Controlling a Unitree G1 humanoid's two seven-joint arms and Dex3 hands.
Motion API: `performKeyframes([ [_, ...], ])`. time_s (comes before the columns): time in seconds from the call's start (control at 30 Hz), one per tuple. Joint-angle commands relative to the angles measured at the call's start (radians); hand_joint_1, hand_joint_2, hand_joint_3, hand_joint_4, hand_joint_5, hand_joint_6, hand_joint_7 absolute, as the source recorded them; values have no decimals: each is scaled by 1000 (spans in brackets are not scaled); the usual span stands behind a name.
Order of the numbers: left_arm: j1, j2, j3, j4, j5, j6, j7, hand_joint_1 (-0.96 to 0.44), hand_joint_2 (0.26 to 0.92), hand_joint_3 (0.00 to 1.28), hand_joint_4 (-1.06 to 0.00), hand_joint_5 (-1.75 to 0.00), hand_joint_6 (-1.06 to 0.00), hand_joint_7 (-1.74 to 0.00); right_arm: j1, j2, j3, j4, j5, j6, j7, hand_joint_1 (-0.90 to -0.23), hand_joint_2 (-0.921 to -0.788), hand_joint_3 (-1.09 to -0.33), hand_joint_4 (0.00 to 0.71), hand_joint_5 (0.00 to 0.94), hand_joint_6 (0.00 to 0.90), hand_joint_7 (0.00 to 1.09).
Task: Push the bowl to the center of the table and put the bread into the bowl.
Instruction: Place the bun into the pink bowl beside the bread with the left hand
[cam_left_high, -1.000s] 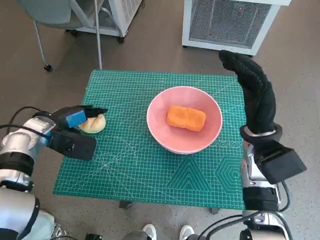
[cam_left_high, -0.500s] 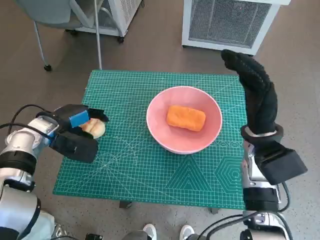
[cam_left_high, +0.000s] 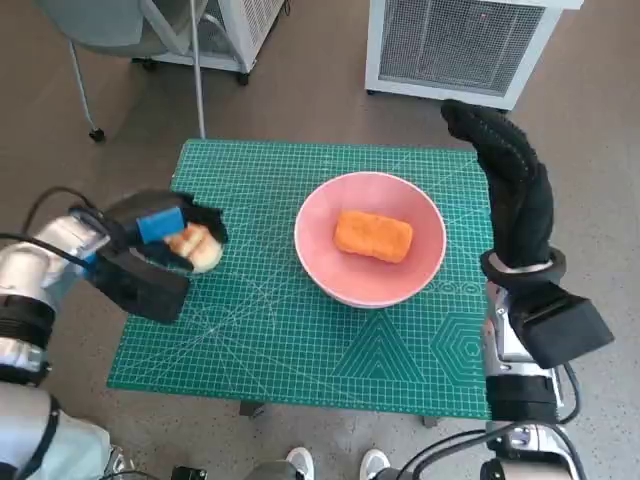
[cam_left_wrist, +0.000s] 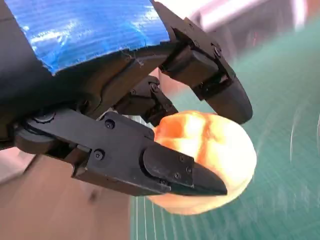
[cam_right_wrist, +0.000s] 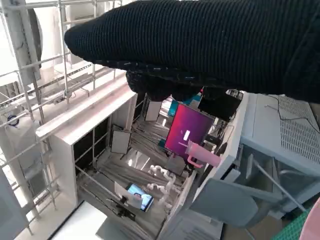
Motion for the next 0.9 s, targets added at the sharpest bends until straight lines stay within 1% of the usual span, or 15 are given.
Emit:
performKeyframes([
  [0.03, -20, 30, 58, -84, -38, -44, 43, 0, 919, 53, -679, -1152, -674, -1141, 13, -6, 4, 10, 4, 17, 13, -670, -921, -834, 240, 0, -1, 642],
  [0.1, -24, 32, 82, -113, -52, -58, 52, 0, 919, 43, -697, -1108, -681, -1158, 12, -6, 4, 10, 10, 18, 18, -671, -921, -834, 240, 0, -1, 642],
  [0.23, -32, 28, 123, -167, -81, -68, 43, 0, 920, 38, -707, -1070, -682, -1183, 10, -6, 3, 11, 15, 20, 23, -672, -921, -834, 239, 0, -1, 642],
  [0.53, -56, -7, 196, -300, -156, -47, -31, 0, 920, 44, -706, -1060, -666, -1208, 9, -7, -2, 11, 25, 23, 37, -673, -921, -834, 239, 0, -1, 641],
  [0.77, -80, -80, 206, -407, -148, 0, -69, 0, 920, 49, -701, -1074, -656, -1211, 7, -12, -5, 16, 20, 19, 40, -673, -921, -835, 239, 0, -1, 641],
  [0.9, -91, -133, 185, -452, -128, 3, -79, 0, 920, 49, -699, -1077, -658, -1209, 9, -12, -4, 11, 15, 18, 37, -671, -921, -835, 239, 0, -1, 637],
])
